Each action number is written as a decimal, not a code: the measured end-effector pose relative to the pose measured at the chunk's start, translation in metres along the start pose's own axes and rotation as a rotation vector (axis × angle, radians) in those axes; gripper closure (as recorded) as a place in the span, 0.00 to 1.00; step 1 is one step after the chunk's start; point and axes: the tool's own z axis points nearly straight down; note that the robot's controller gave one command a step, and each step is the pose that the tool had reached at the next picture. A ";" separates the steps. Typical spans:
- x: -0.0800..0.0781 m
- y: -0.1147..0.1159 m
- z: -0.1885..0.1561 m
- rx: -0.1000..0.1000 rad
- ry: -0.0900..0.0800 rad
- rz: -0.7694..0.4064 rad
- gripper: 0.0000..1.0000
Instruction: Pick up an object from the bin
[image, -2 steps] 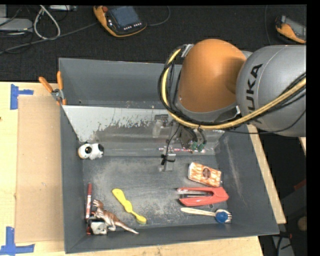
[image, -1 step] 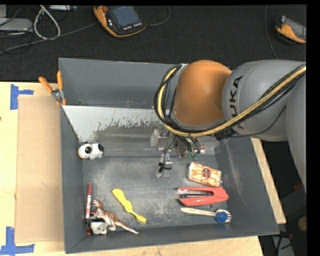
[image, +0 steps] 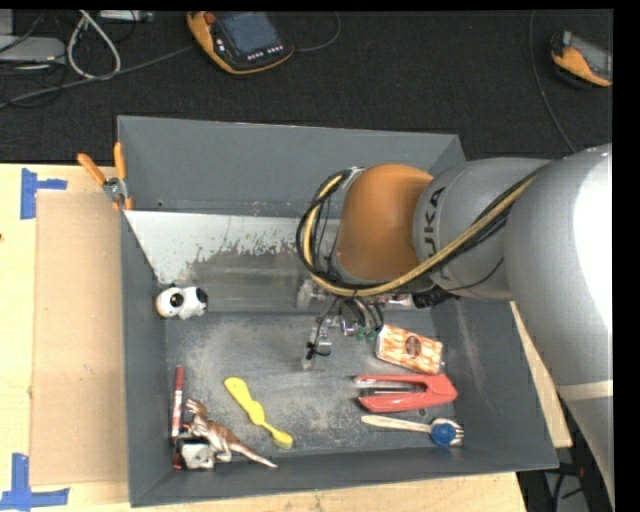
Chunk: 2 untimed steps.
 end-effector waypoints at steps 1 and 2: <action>0.007 -0.094 0.002 0.001 0.004 -0.002 0.00; -0.005 -0.135 -0.027 -0.004 0.007 -0.177 0.00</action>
Offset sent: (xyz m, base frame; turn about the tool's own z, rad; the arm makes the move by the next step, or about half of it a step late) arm -0.0026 -0.1361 0.0281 -0.1765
